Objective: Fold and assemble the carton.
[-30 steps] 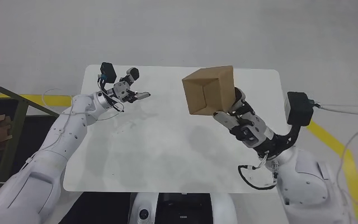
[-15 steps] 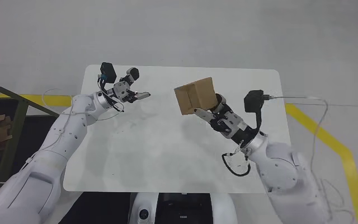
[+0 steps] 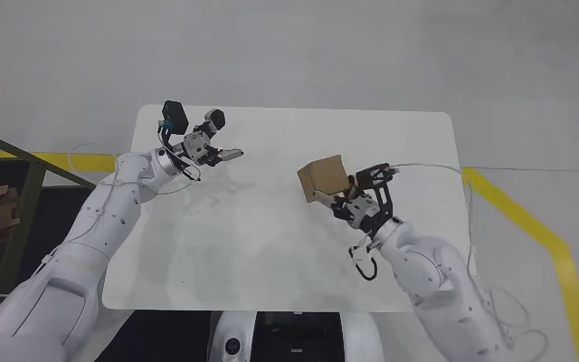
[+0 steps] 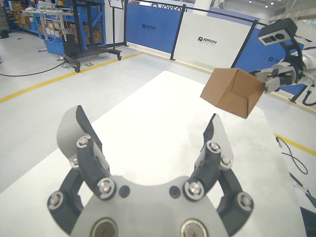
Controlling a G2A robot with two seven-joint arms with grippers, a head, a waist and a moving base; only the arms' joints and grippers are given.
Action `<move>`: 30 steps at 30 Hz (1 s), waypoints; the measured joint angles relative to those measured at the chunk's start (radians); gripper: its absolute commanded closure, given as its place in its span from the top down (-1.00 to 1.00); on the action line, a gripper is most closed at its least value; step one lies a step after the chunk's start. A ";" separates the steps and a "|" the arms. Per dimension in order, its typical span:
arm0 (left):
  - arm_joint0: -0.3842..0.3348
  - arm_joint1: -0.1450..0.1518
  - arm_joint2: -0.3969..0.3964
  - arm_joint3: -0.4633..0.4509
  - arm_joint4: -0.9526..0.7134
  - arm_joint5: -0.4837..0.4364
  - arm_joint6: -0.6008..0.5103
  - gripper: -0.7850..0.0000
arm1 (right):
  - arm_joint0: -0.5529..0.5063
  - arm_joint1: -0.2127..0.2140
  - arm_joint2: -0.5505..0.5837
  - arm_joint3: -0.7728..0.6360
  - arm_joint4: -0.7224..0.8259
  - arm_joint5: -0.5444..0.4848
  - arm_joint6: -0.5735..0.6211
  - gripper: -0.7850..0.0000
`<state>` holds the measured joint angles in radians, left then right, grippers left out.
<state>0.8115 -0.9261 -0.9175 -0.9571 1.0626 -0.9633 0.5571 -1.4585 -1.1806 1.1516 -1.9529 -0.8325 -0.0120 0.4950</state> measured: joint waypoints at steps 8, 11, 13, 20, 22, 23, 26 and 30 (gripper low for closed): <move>0.000 0.000 0.000 0.000 0.000 0.000 0.000 1.00 | 0.049 -0.016 -0.092 0.087 -0.091 0.066 0.018 0.00; 0.000 0.000 0.000 0.000 0.000 0.000 0.000 1.00 | 0.066 -0.023 -0.124 0.116 -0.118 0.090 0.017 0.04; 0.000 0.000 0.000 0.000 0.000 0.000 0.000 1.00 | 0.079 -0.028 -0.145 0.139 -0.135 0.104 0.014 0.05; 0.000 0.000 0.000 0.000 0.000 0.000 0.000 1.00 | 0.110 -0.047 -0.201 0.214 -0.149 0.136 -0.011 0.19; 0.000 0.000 0.000 0.000 0.000 0.000 0.000 1.00 | 0.117 -0.051 -0.208 0.231 -0.146 0.142 -0.019 0.65; 0.000 0.000 0.000 0.000 0.000 0.000 0.000 1.00 | 0.119 -0.053 -0.210 0.235 -0.144 0.144 -0.023 0.95; 0.000 0.000 0.000 0.000 0.000 0.000 0.000 1.00 | 0.119 -0.056 -0.212 0.243 -0.142 0.146 -0.030 1.00; 0.000 0.000 0.000 0.000 0.000 0.000 0.000 1.00 | 0.108 -0.057 -0.210 0.233 -0.161 0.150 -0.039 1.00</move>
<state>0.8115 -0.9261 -0.9175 -0.9571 1.0626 -0.9633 0.5571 -1.3502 -1.2375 0.9415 -1.7198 -0.9940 0.1380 0.4561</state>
